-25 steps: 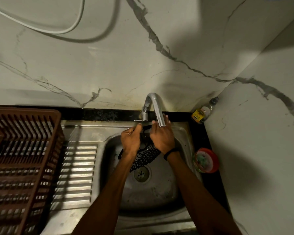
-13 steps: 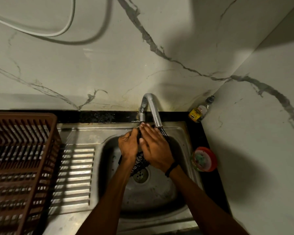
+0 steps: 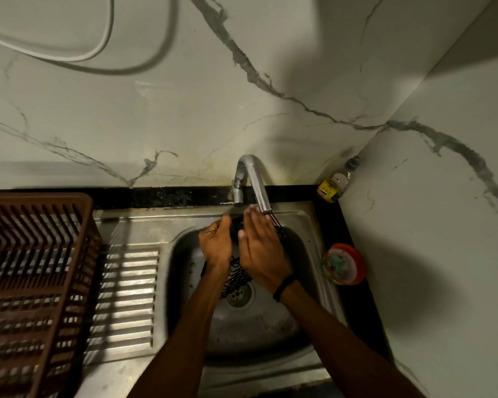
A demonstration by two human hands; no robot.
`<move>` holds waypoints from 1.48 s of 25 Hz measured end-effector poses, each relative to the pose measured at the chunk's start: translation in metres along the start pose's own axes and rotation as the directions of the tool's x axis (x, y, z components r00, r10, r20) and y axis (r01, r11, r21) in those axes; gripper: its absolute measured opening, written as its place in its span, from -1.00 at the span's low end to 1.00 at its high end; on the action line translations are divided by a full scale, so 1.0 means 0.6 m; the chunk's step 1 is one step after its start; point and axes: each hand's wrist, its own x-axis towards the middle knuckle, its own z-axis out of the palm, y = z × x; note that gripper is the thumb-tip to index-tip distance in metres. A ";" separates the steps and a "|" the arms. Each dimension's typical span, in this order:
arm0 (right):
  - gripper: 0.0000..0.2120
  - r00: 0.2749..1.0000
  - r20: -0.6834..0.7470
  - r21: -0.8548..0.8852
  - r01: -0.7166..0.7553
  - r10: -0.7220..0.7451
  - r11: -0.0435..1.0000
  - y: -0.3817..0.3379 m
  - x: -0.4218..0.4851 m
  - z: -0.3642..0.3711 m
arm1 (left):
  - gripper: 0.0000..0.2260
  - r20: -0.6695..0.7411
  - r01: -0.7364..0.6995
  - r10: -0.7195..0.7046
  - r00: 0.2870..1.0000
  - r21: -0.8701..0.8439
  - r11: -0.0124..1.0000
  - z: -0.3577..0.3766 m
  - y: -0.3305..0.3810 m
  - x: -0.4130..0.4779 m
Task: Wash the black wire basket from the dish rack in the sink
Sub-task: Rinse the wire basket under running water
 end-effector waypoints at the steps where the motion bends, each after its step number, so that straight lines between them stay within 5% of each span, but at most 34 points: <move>1: -0.45 0.995 0.017 -0.015 0.103 -0.103 0.995 0.007 -0.012 0.002 | -0.74 -0.001 0.020 -0.020 1.000 -0.007 1.000 -0.003 0.000 0.001; 2: -0.47 0.995 0.018 0.020 0.097 -0.097 0.995 0.020 -0.016 -0.003 | -0.74 0.001 0.019 -0.019 1.000 -0.007 1.000 -0.006 0.001 0.000; 5: -0.44 0.971 -0.033 0.131 -0.231 0.237 0.964 0.027 0.008 -0.016 | -0.70 0.006 -0.006 0.006 1.000 0.000 1.000 -0.001 -0.002 -0.008; 8: -0.44 0.997 -0.048 -0.021 0.060 -0.061 0.998 -0.022 -0.025 0.002 | -0.73 0.009 0.033 -0.033 0.999 -0.025 0.999 -0.005 0.008 -0.004; 10: -0.35 0.988 -0.040 0.043 0.152 -0.151 0.987 -0.021 -0.048 -0.013 | -0.77 -0.008 0.075 -0.076 0.997 -0.099 0.992 -0.017 0.014 -0.003; 14: 0.11 0.978 -0.071 0.241 -0.172 0.194 0.955 -0.013 -0.064 -0.028 | -0.81 -0.003 0.119 -0.122 0.993 -0.175 0.977 -0.026 0.012 -0.012; 18: 0.25 0.954 -0.040 0.306 -0.272 0.298 0.912 -0.031 -0.083 -0.029 | -0.81 -0.012 0.171 -0.177 0.984 -0.193 0.966 -0.029 0.009 -0.025; 23: -0.21 0.800 -0.152 0.478 -0.455 0.581 0.751 -0.007 -0.059 -0.025 | -0.85 0.109 0.256 -0.234 0.966 -0.296 0.920 -0.057 -0.019 -0.004; 26: -0.49 0.853 0.059 0.675 -0.416 0.518 0.609 0.012 -0.028 -0.017 | -0.82 0.083 0.259 -0.246 0.966 -0.367 0.893 -0.069 -0.026 0.002; 28: -0.53 0.866 0.095 0.678 -0.417 0.490 0.605 0.014 -0.017 -0.014 | -0.68 0.091 0.184 -0.167 0.982 -0.240 0.953 -0.081 -0.030 0.018; 30: -0.60 0.866 0.073 0.682 -0.405 0.494 0.609 0.011 -0.014 -0.008 | -0.64 0.092 0.020 -0.028 0.995 0.087 0.996 -0.097 -0.025 0.035; 33: -0.55 0.856 0.012 0.668 -0.392 0.517 0.633 0.004 -0.020 0.006 | -0.57 0.154 -0.188 0.139 0.978 0.376 0.907 -0.095 0.005 0.042; 37: -0.31 0.894 -0.065 0.557 -0.336 0.443 0.759 -0.032 -0.038 0.027 | -0.42 0.254 -0.269 0.153 0.955 0.526 0.807 -0.034 0.032 0.023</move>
